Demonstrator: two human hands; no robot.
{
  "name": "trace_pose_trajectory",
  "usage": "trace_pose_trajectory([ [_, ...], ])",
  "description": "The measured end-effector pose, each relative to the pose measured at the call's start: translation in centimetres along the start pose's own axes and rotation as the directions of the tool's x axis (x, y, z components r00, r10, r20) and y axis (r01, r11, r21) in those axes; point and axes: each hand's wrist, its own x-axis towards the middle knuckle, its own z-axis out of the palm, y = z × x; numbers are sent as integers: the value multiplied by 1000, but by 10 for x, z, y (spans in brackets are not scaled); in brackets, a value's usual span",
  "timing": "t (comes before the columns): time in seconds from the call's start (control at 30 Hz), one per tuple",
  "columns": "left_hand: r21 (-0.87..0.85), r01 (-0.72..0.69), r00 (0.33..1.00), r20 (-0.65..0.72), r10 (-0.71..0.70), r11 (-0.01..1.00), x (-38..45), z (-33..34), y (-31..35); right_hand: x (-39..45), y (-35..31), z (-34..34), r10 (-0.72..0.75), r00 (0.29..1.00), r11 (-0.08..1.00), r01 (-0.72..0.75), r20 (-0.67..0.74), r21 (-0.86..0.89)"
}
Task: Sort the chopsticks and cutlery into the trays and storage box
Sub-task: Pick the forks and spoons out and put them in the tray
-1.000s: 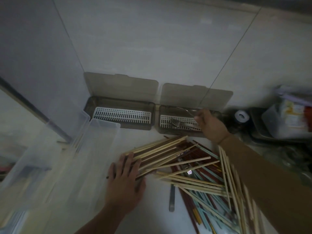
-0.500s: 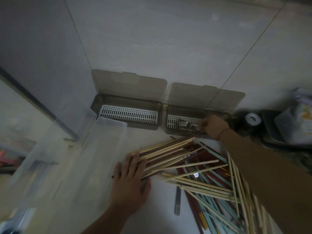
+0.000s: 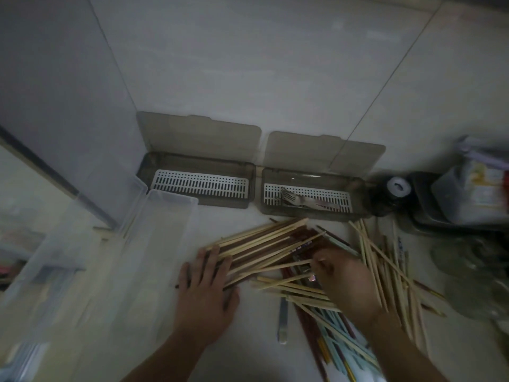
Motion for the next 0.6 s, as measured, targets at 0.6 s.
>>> trace_pose_trajectory([
  [0.6, -3, -451, 864, -254, 435, 893, -21, 0, 8, -127, -63, 89, -225, 974, 929, 220, 17, -297],
])
